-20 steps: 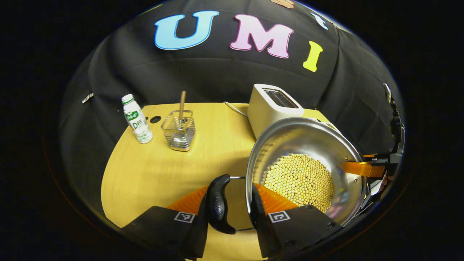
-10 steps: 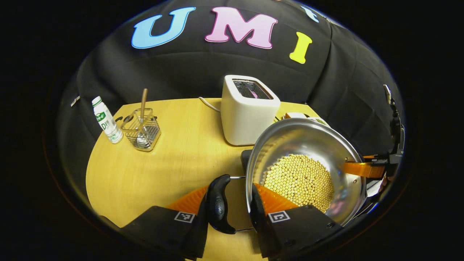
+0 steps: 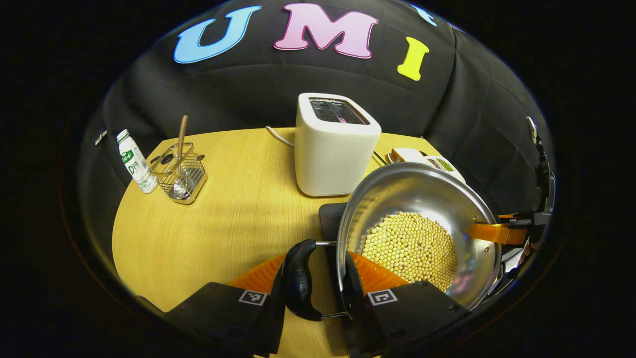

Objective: First push the handle of the pot to place it horizontally, then grasp the pot with both hands and set it on the induction cooktop.

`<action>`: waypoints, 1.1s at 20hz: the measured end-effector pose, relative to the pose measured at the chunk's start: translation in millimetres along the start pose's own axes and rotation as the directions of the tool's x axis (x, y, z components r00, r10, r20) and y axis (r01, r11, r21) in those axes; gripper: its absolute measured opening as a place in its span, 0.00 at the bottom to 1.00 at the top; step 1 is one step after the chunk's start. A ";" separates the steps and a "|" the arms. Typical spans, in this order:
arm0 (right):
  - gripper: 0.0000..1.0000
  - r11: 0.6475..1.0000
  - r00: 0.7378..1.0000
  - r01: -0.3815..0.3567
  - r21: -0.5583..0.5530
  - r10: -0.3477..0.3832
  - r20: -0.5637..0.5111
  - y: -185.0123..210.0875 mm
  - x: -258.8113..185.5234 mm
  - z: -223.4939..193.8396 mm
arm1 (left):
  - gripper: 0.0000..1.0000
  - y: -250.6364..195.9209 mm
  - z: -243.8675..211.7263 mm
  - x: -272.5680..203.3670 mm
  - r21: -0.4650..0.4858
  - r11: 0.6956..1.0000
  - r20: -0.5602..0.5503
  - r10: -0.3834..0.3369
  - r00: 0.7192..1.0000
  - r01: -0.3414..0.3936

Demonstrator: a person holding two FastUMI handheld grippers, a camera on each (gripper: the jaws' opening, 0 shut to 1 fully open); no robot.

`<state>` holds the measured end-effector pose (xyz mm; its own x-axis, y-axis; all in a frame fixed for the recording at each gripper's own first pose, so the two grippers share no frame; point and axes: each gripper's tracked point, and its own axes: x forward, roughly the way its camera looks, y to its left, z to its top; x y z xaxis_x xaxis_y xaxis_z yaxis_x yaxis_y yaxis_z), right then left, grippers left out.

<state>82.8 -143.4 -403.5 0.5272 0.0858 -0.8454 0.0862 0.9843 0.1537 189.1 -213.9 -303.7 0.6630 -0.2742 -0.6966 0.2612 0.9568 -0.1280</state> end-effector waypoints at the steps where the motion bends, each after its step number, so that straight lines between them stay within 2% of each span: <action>1: 0.56 1.000 1.000 -0.001 0.000 0.001 -0.003 -0.9 1.4 -0.5 | 0.59 0.1 0.5 1.5 0.001 1.000 0.000 0.001 1.000 -0.001; 2: 0.52 1.000 1.000 -0.001 0.001 0.001 -0.006 -0.2 3.4 -1.4 | 0.59 0.5 -0.4 4.0 0.002 1.000 -0.003 0.001 1.000 -0.001; 3: 0.56 1.000 1.000 0.001 0.000 -0.001 -0.009 -0.8 4.4 -2.2 | 0.59 0.3 -0.9 5.8 0.001 1.000 -0.007 -0.001 1.000 0.001; 20: 0.56 0.999 1.000 0.008 0.040 -0.008 -0.005 -4.5 2.0 -3.4 | 0.61 -1.9 1.6 9.8 0.003 1.000 0.007 -0.025 1.000 0.025; 21: 0.53 0.999 1.000 0.009 0.042 -0.009 -0.002 -4.8 1.4 -4.0 | 0.61 -0.6 1.4 9.6 -0.004 1.000 0.011 -0.020 1.000 0.020; 22: 0.59 0.999 1.000 0.024 0.045 -0.024 0.004 -7.0 0.4 -3.2 | 0.63 3.0 3.2 7.5 -0.010 1.000 0.025 -0.004 1.000 0.004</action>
<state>79.7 -149.8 -406.5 0.5285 0.0618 -0.8467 0.1362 0.9783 0.1564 197.1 -213.4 -307.1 0.6794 -0.2806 -0.6780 0.2570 0.9565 -0.1383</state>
